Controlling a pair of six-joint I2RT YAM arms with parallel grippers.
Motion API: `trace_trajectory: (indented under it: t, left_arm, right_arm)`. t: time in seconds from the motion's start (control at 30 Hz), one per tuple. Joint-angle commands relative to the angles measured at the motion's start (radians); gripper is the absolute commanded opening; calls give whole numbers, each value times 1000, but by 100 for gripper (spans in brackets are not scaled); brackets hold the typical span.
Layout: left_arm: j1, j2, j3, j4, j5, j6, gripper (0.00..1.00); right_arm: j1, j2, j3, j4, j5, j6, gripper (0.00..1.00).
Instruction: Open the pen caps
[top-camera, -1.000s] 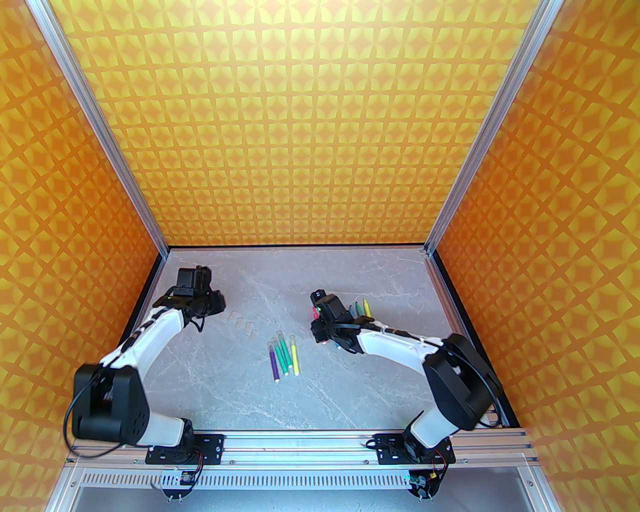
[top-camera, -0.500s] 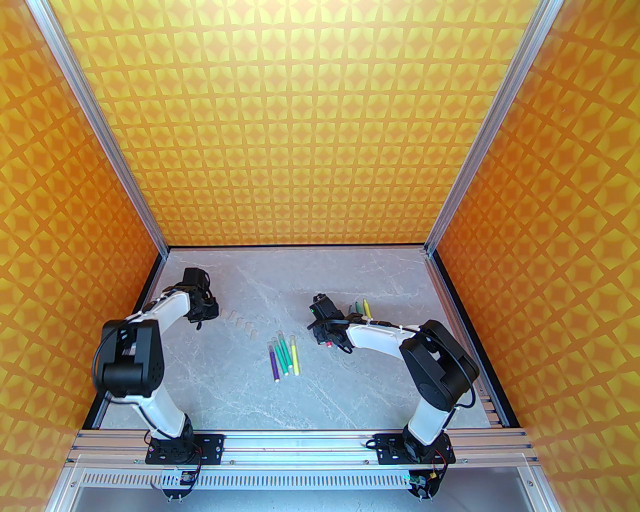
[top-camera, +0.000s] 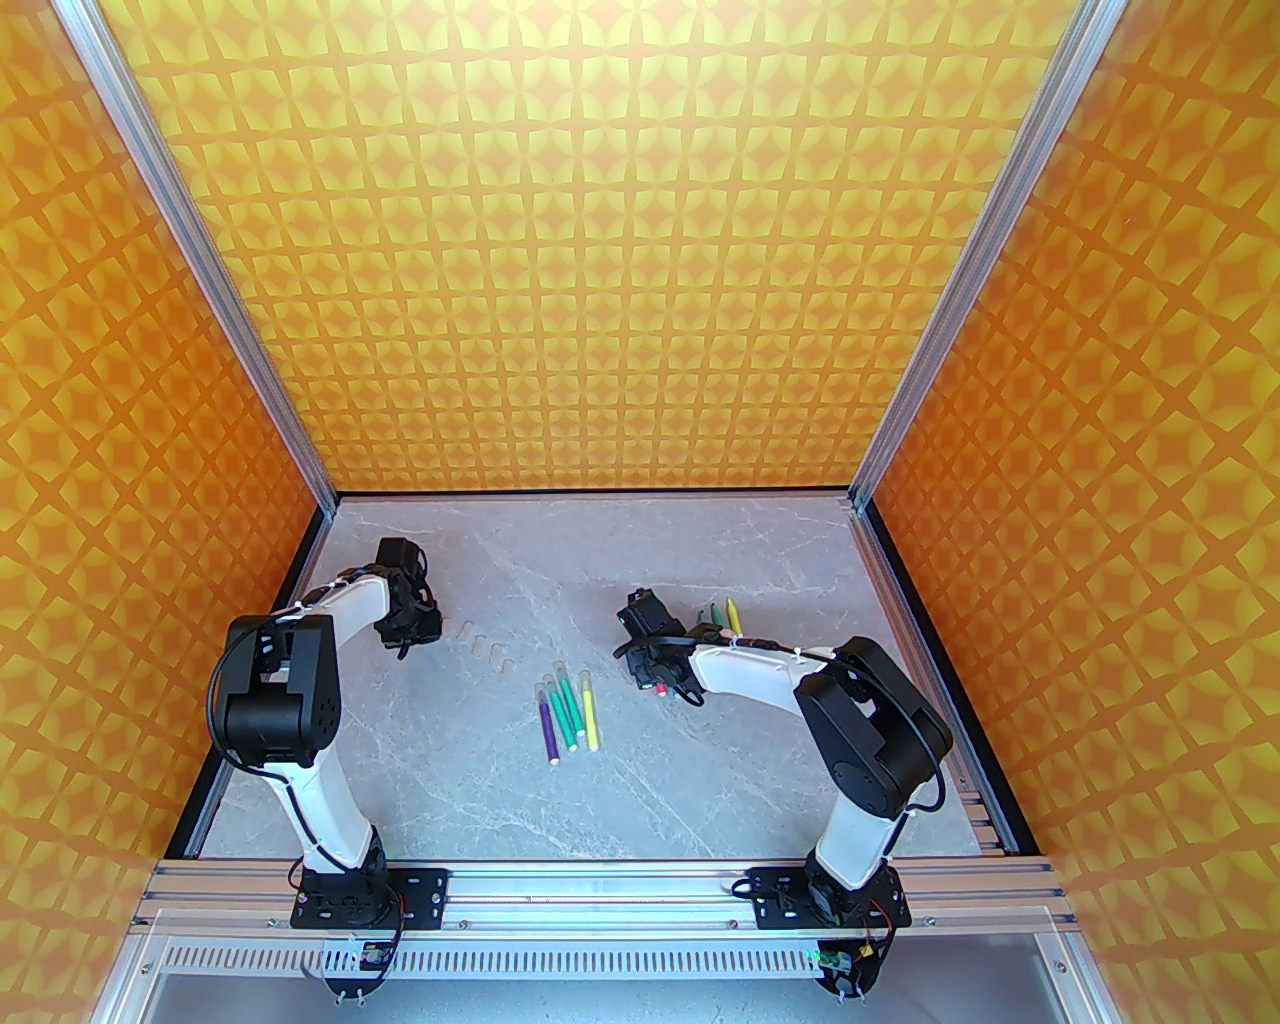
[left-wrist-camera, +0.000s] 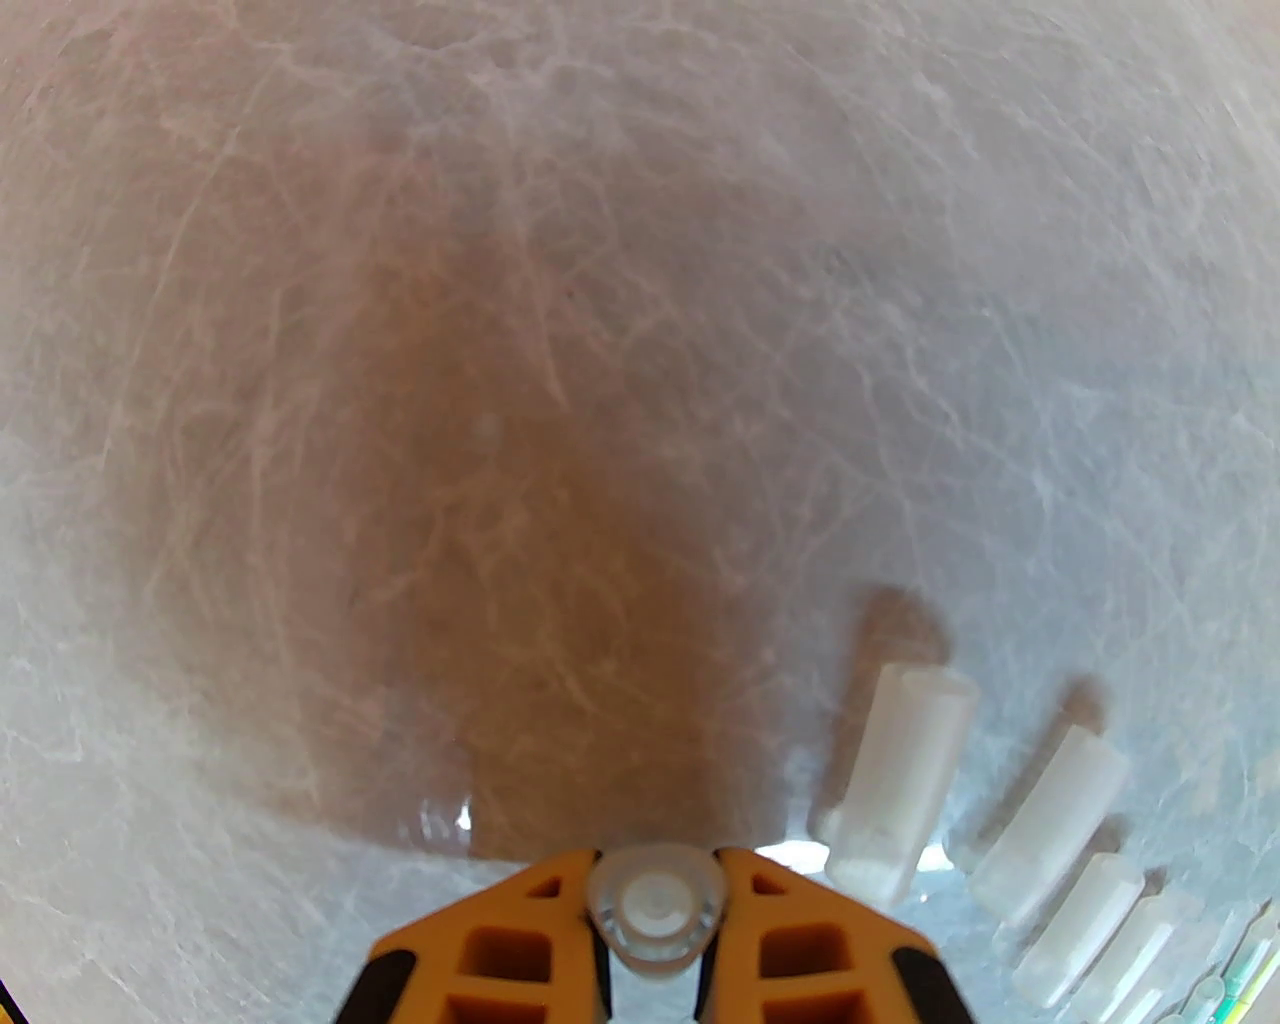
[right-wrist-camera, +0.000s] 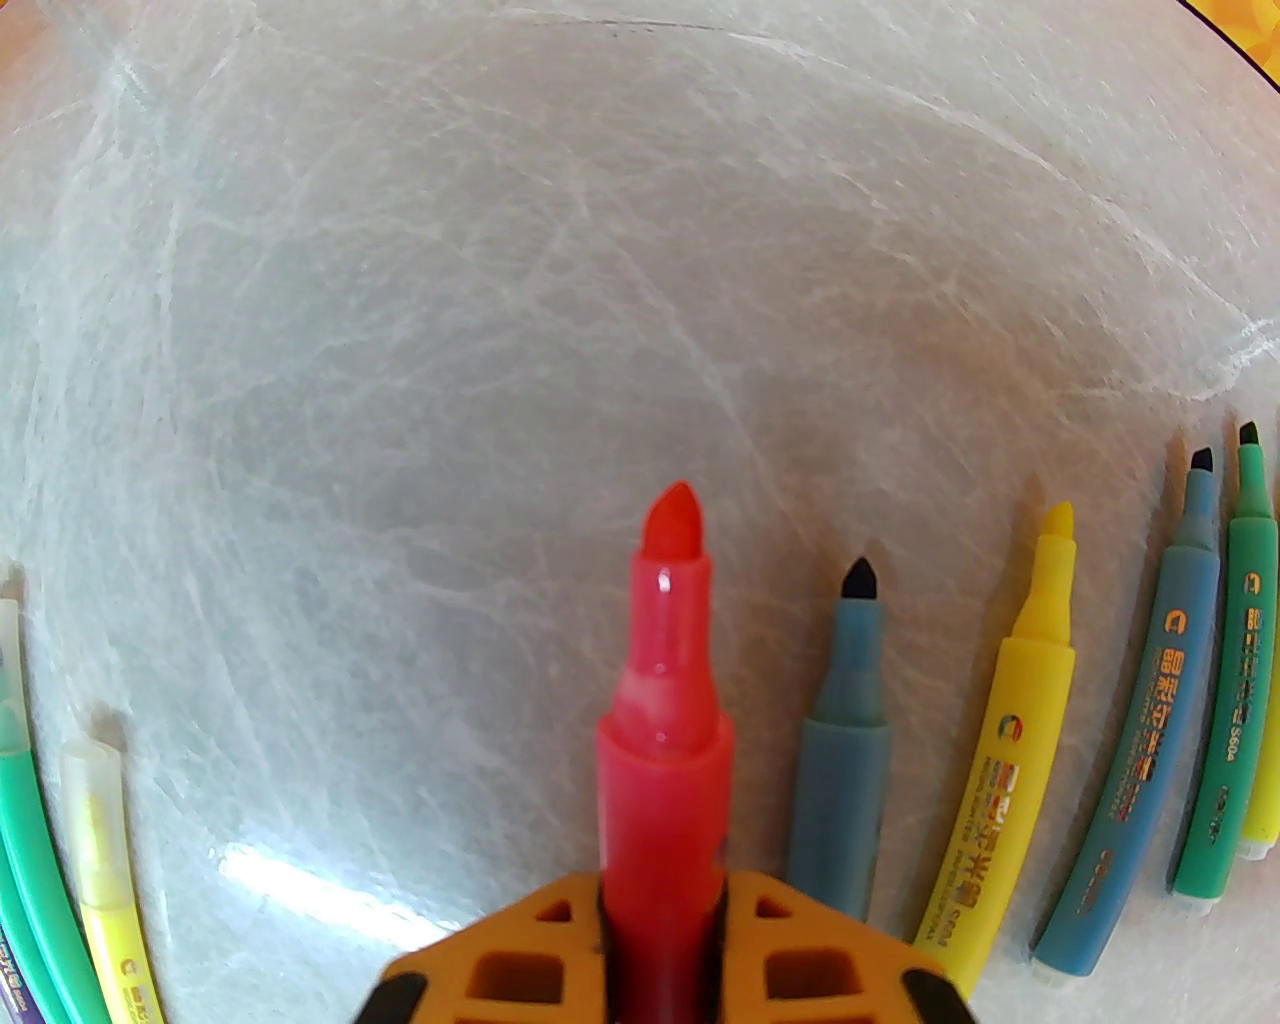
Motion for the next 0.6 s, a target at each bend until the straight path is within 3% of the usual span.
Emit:
trace_trajectory:
  t: [0.0, 0.27, 0.57]
  left_arm:
    - [7, 10, 14, -22, -5, 16, 23]
    - [7, 1, 6, -20, 11, 8, 35]
    - [7, -142, -49, 11, 52, -1, 58]
  right_arm:
    - [-6, 7, 21, -37, 21, 7, 23]
    - [-5, -24, 44, -100, 21, -2, 36]
    - [9, -90, 79, -182, -14, -22, 41]
